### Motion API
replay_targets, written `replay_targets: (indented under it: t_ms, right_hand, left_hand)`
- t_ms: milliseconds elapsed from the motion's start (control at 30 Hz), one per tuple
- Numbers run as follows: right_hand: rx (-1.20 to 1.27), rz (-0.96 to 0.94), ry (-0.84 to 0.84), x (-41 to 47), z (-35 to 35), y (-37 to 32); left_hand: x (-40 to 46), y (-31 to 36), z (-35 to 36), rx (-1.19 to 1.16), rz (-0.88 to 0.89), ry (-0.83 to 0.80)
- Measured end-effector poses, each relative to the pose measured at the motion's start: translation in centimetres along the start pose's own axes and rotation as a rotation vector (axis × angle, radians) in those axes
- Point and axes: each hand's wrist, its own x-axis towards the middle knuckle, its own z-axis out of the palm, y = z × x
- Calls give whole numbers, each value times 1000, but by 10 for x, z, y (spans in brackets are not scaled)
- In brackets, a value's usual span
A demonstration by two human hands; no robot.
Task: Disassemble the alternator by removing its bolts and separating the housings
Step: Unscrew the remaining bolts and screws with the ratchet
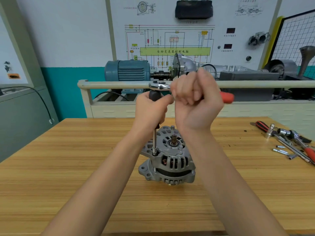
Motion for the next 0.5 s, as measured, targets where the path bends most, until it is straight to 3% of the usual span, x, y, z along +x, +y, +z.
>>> replay_targets:
  t_ms: [133,267,367,500]
  right_hand:
    - [475,357,267,22,-24,0]
    - [622,443,382,31,-32,9]
    - [544,407,350,28,-30,6]
    - [255,236,143,11,-17,1]
  left_hand:
    - [5,3,-11,-72,-57,-220]
    - [8,6,-13,-55,-234,-421]
    - [8,6,-11,-50,-236,-339]
    - [5,2,1,3,-145,-30]
